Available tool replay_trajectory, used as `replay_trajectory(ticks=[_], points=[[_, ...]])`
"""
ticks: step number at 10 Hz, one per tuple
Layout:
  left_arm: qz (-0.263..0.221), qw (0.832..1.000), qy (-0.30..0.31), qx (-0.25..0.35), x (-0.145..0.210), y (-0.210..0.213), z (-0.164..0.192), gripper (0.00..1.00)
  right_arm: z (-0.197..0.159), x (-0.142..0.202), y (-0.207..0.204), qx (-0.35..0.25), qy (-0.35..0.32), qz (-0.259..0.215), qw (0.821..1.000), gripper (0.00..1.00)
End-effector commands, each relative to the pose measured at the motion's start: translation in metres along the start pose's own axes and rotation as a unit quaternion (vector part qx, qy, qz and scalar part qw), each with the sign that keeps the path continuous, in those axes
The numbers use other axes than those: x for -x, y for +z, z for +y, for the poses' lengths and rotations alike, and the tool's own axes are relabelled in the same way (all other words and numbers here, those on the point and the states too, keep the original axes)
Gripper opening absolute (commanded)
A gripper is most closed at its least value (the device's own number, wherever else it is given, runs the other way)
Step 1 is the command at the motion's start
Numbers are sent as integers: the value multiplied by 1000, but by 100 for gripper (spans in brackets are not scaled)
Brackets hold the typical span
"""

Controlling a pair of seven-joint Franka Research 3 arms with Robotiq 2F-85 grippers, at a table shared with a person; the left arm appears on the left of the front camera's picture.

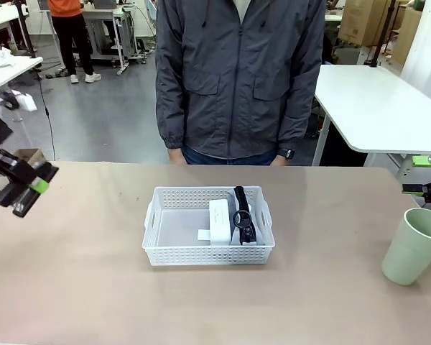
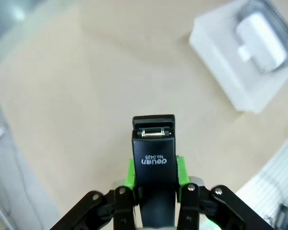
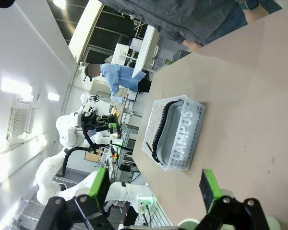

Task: Efficiently arrange items inside the basket to fit them all.
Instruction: Pick up the Stapler and place it inside the Organizing basket.

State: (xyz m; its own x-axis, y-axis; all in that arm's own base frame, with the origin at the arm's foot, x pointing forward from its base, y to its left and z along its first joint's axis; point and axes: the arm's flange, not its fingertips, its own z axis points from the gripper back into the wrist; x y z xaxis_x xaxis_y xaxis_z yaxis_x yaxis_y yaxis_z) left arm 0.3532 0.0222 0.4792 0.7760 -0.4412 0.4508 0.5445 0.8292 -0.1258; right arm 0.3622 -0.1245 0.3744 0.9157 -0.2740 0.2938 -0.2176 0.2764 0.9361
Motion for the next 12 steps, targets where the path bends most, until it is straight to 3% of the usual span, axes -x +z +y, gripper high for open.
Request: replay_trajectory(ticks=[1, 2, 3, 6, 7, 8, 9, 10, 12], points=[[-80, 996, 25, 0, 39, -20, -7, 0, 4, -1, -1, 4, -6, -4, 1000, 100], [-23, 997, 47, -52, 39, -25, -6, 0, 4, -1, -1, 4, -6, -4, 1000, 100], [-39, 999, 13, -3, -2, 10, 9, 0, 4, -1, -1, 4, -6, -4, 1000, 100], [-39, 999, 13, -3, -2, 10, 9, 0, 4, -1, -1, 4, -6, -4, 1000, 100], [-41, 999, 21, -9, -2, 7, 12, 37, 4, -1, -1, 4, -6, -4, 1000, 100], [-89, 995, 45, -7, -8, 8, -6, 37, 4, -1, -1, 4, -6, -4, 1000, 100], [-92, 995, 36, -17, -23, 15, -38, 37, 4, -1, -1, 4, -6, -4, 1000, 100], [-90, 996, 0, -8, -43, 17, -77, 37, 4, -1, -1, 4, -6, -4, 1000, 100], [-34, 994, -102, -10, -89, -11, -160, 37, 4, -1, -1, 4, -6, -4, 1000, 100]])
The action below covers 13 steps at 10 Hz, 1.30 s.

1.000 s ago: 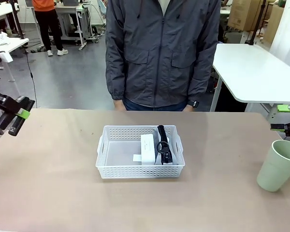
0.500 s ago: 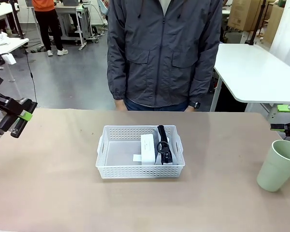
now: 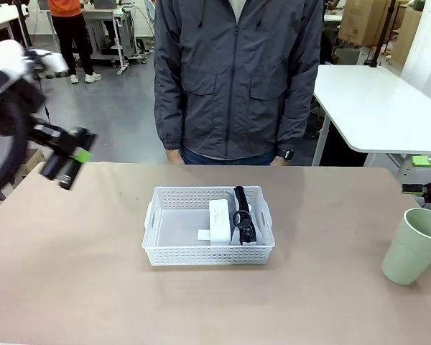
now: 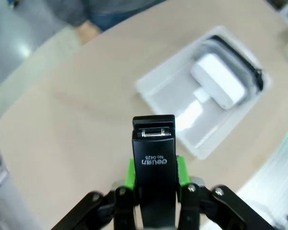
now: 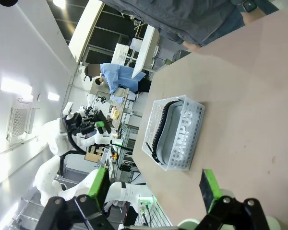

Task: Efficiently arrange items inside the basket to fit them all.
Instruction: Pick up the Stapler and place it inside the Organizing basket.

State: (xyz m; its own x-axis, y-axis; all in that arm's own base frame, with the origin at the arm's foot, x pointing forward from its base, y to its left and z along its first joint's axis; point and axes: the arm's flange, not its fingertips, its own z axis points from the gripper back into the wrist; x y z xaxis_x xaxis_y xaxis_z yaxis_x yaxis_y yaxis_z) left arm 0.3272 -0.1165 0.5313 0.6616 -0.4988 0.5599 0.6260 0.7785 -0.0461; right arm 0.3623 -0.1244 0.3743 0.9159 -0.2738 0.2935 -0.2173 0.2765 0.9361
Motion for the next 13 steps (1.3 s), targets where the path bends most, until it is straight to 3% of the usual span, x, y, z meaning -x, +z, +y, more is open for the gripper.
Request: replay_trajectory(ticks=[1, 3, 6, 10, 13], points=[[53, 995, -87, 18, -43, -46, -55, 37, 4, -1, -1, 4, -5, -4, 1000, 100], [101, 983, -152, 37, -62, -103, -103, 37, 4, -1, -1, 4, -5, -4, 1000, 100], [148, 965, -213, 46, -80, -166, -114, 37, 4, -1, -1, 4, -5, -4, 1000, 100], [215, 960, -174, 48, -87, -238, -91, 37, 4, -1, -1, 4, -5, -4, 1000, 100], [253, 957, -137, 45, -69, -267, -82, 37, 4, -1, -1, 4, -5, -4, 1000, 100]])
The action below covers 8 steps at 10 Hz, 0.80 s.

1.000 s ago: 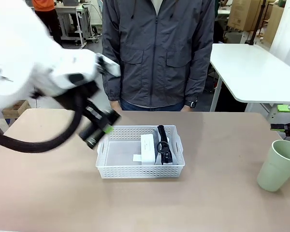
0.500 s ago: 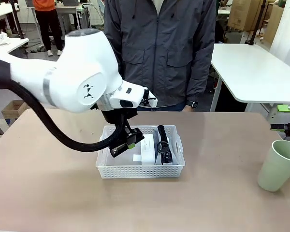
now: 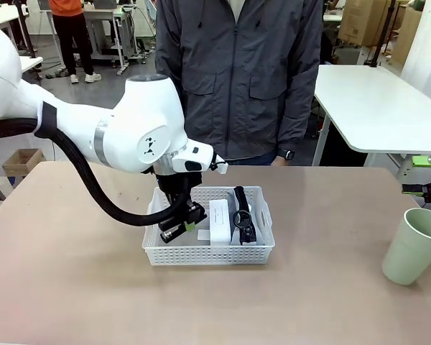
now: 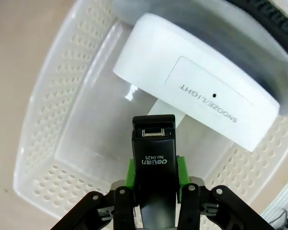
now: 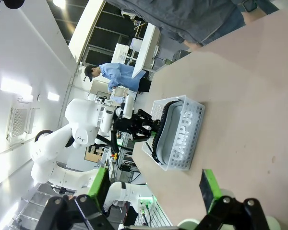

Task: Efficiently arrange items inside the basket to fit them all.
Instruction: Pick up the Stapler and place it inside the Organizing basket.

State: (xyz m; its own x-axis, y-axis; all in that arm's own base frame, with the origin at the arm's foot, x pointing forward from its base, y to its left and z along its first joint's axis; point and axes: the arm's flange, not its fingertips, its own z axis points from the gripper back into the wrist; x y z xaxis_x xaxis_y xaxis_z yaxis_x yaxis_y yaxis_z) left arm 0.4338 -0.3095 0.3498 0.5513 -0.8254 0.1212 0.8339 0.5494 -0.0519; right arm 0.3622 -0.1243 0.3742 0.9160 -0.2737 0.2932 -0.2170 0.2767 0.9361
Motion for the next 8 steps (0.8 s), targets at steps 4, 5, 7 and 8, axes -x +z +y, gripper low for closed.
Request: replay_trajectory(ticks=[4, 5, 7, 8], points=[[40, 999, 6, -4, -4, -14, -5, 37, 4, -1, -1, 4, -5, -5, 1000, 100], [41, 999, 5, -6, -4, -15, -6, 37, 4, -1, -1, 4, -5, -5, 1000, 100], [48, 999, 6, -5, -5, -16, -6, 37, 4, -1, -1, 4, -5, -5, 1000, 100], [51, 999, 5, -2, -5, -16, -7, 37, 4, -1, -1, 4, -5, -5, 1000, 100]])
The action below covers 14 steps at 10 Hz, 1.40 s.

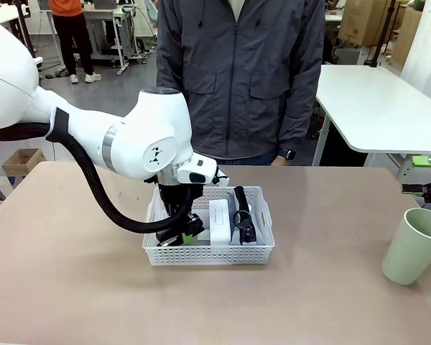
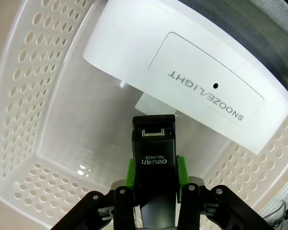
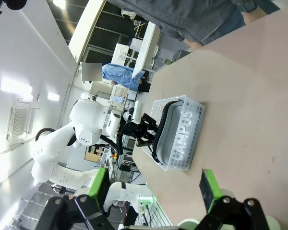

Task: Efficiently arrange items inside the basket to fit them all.
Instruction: Pick up the Stapler and place it inside the Organizing basket.

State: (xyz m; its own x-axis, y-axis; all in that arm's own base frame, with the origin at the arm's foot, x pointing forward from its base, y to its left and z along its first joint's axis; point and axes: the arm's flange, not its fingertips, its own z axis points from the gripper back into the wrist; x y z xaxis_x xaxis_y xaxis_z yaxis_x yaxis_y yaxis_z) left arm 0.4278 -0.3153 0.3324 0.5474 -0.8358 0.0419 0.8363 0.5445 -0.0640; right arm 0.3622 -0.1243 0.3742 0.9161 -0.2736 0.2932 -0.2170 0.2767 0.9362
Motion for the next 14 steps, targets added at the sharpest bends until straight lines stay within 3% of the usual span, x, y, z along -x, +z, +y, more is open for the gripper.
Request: replay_trajectory(ticks=[1, 2, 3, 7, 9, 12, 13, 14], points=[[9, 1000, 9, -8, -6, 2, 1, 51, 4, -1, -1, 4, -5, -5, 1000, 100], [8, 1000, 6, -13, -6, 2, 0, 93, 4, -1, -1, 4, -5, -5, 1000, 100], [0, 1000, 5, -16, -5, 3, 0, 100, 4, -1, -1, 4, -5, -5, 1000, 100], [-29, 999, 10, -12, 2, 20, 2, 100, 4, -1, -1, 4, -5, -5, 1000, 100], [-78, 996, 31, 15, 34, 82, 13, 100, 4, -1, -1, 4, -5, -5, 1000, 100], [-195, 969, 136, 73, 149, 177, 47, 100, 4, -1, -1, 4, -5, -5, 1000, 100], [-237, 949, 174, 115, 194, 191, 65, 100, 4, -1, -1, 4, -5, -5, 1000, 100], [-288, 916, 210, 185, 247, 195, 92, 100, 4, -1, -1, 4, -5, -5, 1000, 100]])
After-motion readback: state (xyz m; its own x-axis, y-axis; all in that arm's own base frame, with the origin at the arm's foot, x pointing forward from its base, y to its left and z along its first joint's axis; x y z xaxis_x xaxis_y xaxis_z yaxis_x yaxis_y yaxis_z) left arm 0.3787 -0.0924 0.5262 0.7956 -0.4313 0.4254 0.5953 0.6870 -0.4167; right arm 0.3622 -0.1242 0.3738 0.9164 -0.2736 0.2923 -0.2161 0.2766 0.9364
